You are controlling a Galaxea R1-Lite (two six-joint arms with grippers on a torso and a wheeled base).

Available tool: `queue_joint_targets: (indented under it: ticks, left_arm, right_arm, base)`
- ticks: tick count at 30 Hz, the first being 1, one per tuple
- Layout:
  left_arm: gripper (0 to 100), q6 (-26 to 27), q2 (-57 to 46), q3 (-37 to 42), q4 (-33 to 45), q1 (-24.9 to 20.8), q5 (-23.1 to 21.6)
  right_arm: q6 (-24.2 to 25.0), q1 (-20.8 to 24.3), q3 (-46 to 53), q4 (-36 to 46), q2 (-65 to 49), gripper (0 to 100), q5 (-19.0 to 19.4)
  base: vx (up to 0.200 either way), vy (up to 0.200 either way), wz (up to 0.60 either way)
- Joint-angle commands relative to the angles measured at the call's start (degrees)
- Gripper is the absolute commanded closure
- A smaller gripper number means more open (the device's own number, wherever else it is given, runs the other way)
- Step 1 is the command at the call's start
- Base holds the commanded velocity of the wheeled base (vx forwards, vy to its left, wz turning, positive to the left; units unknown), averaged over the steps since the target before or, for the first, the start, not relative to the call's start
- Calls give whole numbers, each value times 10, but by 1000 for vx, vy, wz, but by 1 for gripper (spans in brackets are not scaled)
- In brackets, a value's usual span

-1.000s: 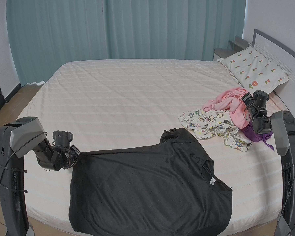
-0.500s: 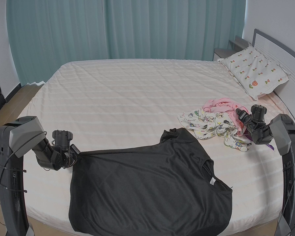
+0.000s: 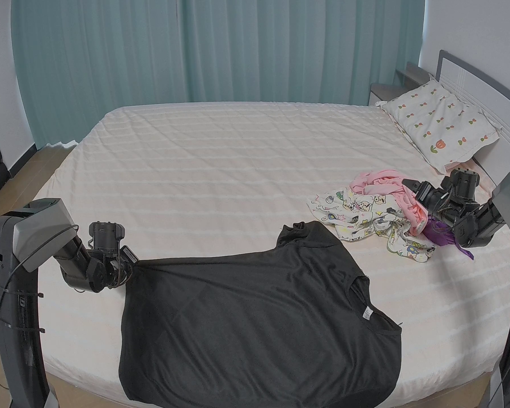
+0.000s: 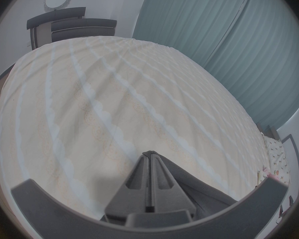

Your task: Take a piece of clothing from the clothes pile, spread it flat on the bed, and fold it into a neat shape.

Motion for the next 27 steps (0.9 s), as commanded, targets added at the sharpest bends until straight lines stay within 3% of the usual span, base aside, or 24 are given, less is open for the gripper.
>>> queue_joint_targets:
  ticks: [1,6,13,27]
  left_arm:
    - [100,0,-10,7,-1,0,0]
    - [100,2,-11,9,0,0,-1]
    - [100,2,-11,10,0,-2,-1]
    - [100,1,-15,30,-4,-19,0]
  right_arm:
    - [-2,46,57,-11,-55,0,19]
    - [-26,98,107,-14,-23,0,77]
    - [-35,155,78,-15,56,0,76]
    - [-66,190,-50,5,182,0,29]
  base:
    - [0,0,0]
    - [0,0,0]
    - [0,0,0]
    - [0,0,0]
